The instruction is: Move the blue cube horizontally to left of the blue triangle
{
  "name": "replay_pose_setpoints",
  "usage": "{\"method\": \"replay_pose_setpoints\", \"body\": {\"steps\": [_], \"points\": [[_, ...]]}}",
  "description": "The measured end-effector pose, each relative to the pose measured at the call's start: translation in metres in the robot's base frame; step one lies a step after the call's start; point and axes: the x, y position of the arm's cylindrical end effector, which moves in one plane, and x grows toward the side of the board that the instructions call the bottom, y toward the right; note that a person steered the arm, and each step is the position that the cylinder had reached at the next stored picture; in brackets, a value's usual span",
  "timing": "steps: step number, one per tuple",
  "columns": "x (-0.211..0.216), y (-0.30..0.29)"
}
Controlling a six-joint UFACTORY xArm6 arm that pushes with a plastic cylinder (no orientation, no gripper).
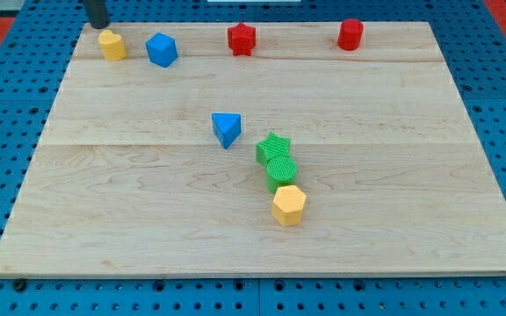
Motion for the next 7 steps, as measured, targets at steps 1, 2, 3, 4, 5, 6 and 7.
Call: {"method": "replay_pose_setpoints", "body": {"steps": [1, 2, 3, 4, 5, 6, 7], "points": [[0.043, 0.028], [0.051, 0.049], [0.012, 0.051], [0.013, 0.060], [0.062, 0.112], [0.078, 0.114], [0.076, 0.114]]}}
